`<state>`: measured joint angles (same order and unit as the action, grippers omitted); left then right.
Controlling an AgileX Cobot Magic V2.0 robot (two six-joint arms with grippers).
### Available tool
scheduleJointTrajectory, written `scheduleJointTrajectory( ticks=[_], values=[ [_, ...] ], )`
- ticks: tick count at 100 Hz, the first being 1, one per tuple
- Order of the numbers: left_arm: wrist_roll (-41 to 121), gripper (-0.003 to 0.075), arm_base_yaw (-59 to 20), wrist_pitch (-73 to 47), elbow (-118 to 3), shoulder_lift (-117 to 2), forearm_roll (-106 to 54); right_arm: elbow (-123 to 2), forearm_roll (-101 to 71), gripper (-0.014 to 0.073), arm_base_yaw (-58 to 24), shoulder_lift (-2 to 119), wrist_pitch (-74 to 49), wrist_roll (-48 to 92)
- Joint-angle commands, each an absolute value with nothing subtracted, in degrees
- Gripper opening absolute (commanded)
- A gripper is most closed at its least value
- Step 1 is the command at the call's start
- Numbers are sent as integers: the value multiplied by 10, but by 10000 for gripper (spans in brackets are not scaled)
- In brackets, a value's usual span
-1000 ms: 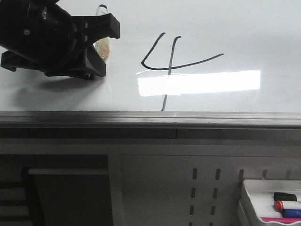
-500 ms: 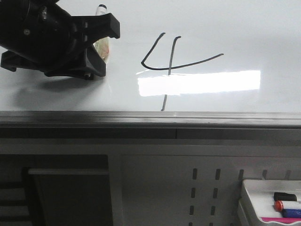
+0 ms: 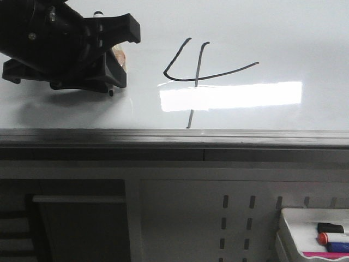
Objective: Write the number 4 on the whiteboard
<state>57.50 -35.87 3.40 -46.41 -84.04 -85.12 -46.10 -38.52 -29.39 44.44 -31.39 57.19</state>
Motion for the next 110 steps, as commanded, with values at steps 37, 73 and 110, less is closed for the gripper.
scheduleJointTrajectory(
  ticks=[37,73,110],
  values=[
    [572,557,-356,109,-477,-837,-854,-474,-403,-64,-289,441,-286,567],
    [579,620,-367,86,-477,-728,-848,-474,-403,-64,-289,415,-285,567],
    [665,331,-399,84,-365,-483,-843,-390,-398,-64,-289,277,-271,565]
  ],
)
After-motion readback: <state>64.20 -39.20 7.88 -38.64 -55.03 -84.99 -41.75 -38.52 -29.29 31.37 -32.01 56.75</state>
